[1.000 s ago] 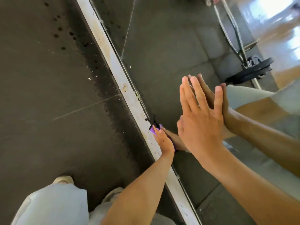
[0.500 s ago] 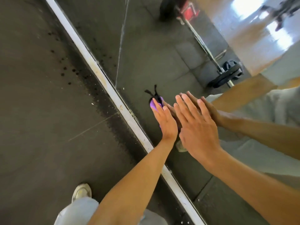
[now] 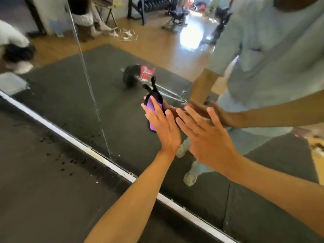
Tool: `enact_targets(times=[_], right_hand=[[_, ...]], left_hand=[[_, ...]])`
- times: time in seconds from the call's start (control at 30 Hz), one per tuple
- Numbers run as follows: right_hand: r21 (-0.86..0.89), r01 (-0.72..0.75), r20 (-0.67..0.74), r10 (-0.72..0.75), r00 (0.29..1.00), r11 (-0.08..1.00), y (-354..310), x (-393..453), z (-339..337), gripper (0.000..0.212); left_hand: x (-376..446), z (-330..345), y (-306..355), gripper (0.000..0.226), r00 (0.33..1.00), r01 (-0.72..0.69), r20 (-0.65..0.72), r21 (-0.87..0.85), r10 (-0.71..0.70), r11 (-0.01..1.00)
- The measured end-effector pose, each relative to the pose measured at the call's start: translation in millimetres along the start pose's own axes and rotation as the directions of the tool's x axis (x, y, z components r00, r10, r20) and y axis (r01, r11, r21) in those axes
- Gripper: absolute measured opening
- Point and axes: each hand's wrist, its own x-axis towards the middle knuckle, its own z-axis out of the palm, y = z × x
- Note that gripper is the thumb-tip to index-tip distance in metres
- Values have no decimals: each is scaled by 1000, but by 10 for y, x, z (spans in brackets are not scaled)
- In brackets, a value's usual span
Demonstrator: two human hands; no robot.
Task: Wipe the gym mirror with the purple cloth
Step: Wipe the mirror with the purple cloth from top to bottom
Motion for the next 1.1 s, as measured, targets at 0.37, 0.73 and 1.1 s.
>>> enact_targets(times=[0.37, 0.73, 1.1], right_hand=[[7, -348, -8, 348, 937, 938, 1622, -792, -907, 84], [75, -615, -126, 620, 775, 785, 2717, -2166, -1132, 86], [160, -812, -163, 826, 539, 561, 4048, -3422, -1341, 71]], left_hand=[[158, 353, 1773, 58, 610, -789, 389, 220, 690, 573], [-525, 1164, 3304, 60, 222, -974, 516, 154, 827, 166], [-1510, 2224, 4947, 52, -135, -987, 559, 1, 818, -163]])
